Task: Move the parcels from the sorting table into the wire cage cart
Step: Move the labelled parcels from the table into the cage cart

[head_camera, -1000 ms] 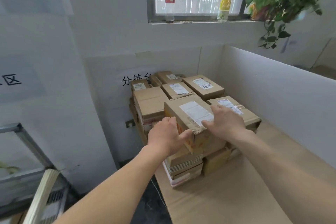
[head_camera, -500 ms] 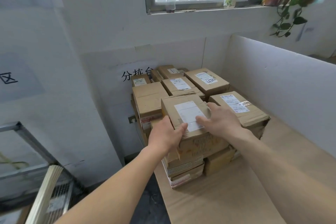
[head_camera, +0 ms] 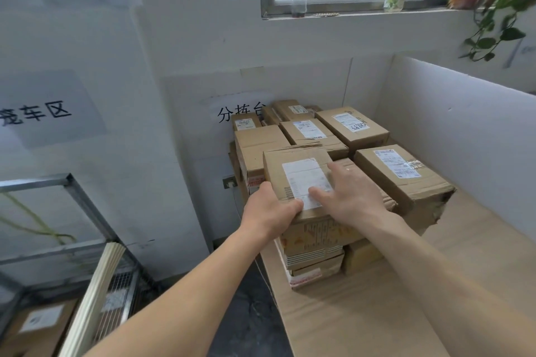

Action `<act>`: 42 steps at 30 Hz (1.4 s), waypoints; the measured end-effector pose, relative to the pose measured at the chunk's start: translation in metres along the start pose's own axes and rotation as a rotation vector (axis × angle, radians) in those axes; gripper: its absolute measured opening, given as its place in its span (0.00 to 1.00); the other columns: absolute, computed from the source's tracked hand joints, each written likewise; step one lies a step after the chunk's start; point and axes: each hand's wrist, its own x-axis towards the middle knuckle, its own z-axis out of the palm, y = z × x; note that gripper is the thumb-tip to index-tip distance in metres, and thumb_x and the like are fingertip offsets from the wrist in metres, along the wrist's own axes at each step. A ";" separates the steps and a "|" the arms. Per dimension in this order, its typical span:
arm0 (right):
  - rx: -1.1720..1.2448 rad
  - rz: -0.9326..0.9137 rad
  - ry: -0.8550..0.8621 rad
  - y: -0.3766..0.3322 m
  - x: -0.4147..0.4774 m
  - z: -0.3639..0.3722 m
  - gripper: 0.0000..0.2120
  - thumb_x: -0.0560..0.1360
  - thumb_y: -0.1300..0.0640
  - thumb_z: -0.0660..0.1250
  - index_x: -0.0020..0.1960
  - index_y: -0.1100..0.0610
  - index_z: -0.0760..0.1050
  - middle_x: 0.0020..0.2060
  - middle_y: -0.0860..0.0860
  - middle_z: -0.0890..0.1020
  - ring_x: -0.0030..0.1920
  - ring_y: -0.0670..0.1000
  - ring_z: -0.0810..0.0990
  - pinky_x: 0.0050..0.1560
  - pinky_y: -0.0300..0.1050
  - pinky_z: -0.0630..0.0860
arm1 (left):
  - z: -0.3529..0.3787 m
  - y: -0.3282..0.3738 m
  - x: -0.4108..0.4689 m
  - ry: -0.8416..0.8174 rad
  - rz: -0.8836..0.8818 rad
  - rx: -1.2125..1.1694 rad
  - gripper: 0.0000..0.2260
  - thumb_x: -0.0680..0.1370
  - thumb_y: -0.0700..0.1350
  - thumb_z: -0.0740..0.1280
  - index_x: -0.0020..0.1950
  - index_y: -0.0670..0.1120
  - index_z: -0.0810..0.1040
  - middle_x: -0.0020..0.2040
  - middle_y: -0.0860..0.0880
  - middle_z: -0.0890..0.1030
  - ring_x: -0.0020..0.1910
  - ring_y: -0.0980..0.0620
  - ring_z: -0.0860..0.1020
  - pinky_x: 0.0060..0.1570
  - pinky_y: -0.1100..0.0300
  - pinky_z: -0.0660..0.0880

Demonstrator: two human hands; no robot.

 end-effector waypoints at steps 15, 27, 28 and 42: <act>0.009 -0.303 -0.093 -0.240 -0.114 0.048 0.29 0.75 0.34 0.63 0.71 0.46 0.67 0.58 0.51 0.79 0.55 0.55 0.78 0.53 0.53 0.78 | -0.206 -0.127 -0.159 0.272 -0.090 -0.108 0.22 0.72 0.55 0.75 0.62 0.52 0.72 0.55 0.57 0.80 0.48 0.58 0.80 0.36 0.67 0.75; 0.159 -0.632 -0.236 -0.460 -0.243 0.117 0.25 0.73 0.35 0.64 0.67 0.44 0.71 0.51 0.51 0.79 0.49 0.55 0.79 0.50 0.52 0.78 | -0.364 -0.258 -0.328 0.632 -0.214 -0.053 0.27 0.71 0.52 0.76 0.65 0.52 0.68 0.55 0.56 0.79 0.52 0.57 0.80 0.48 0.62 0.79; 0.169 -0.665 -0.252 -0.476 -0.252 0.123 0.25 0.74 0.35 0.64 0.67 0.44 0.70 0.51 0.51 0.78 0.49 0.55 0.79 0.50 0.52 0.78 | -0.373 -0.267 -0.341 0.662 -0.228 -0.043 0.29 0.71 0.52 0.76 0.67 0.52 0.67 0.54 0.57 0.79 0.51 0.58 0.79 0.49 0.61 0.80; 0.333 -1.050 -0.544 -0.643 -0.360 0.221 0.20 0.67 0.35 0.69 0.50 0.46 0.68 0.43 0.45 0.75 0.42 0.48 0.74 0.38 0.44 0.68 | -0.438 -0.359 -0.479 1.079 -0.680 -0.046 0.24 0.69 0.50 0.76 0.63 0.52 0.73 0.55 0.53 0.83 0.51 0.52 0.81 0.52 0.55 0.80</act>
